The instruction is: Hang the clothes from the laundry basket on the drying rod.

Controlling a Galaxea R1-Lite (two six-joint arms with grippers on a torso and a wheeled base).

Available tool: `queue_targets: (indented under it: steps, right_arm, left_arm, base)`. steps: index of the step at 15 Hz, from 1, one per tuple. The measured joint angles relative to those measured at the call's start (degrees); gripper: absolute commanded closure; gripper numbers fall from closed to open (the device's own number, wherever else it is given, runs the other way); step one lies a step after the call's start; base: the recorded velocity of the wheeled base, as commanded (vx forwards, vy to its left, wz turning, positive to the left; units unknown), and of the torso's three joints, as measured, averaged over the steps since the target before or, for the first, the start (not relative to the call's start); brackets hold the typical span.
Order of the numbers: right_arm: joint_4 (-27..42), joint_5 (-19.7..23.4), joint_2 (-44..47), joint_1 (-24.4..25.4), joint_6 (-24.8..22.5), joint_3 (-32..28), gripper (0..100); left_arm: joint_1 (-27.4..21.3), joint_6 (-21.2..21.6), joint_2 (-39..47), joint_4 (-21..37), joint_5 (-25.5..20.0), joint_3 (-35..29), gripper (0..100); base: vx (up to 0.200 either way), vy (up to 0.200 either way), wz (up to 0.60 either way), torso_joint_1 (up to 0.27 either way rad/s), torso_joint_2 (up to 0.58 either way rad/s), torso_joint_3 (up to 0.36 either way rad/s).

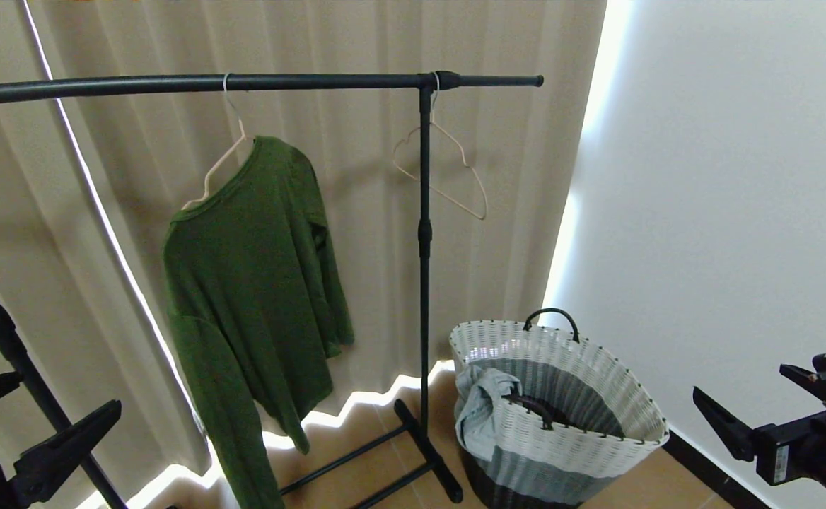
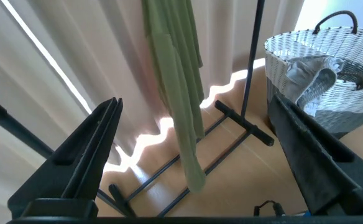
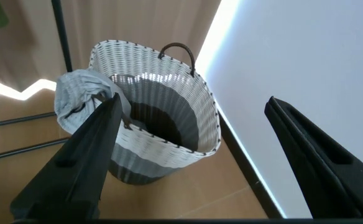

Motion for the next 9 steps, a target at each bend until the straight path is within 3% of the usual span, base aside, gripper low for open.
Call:
queue_targets:
  steps: [2, 5, 9]
  right_arm:
    - [0.01, -0.02, -0.06, 0.00, -0.02, 0.04, 0]
    - [-0.02, 0.00, -0.11, 0.00, 0.00, 0.26, 0]
    - [0.41, 0.13, -0.74, 0.05, 0.01, 0.32, 0]
  left_arm:
    - [-0.02, 0.00, 0.00, 0.02, 0.02, 0.15, 0]
    - [-0.05, 0.00, 0.01, -0.01, 0.00, 0.26, 0]
    - [-0.02, 0.01, 0.00, 0.00, 0.00, 0.28, 0]
  base:
    - [0.000, 0.000, 0.00, 0.000, 0.00, 0.000]
    - [0.000, 0.000, -0.60, -0.094, 0.27, 0.181]
    - [0.000, 0.000, 0.00, -0.122, 0.43, 0.299]
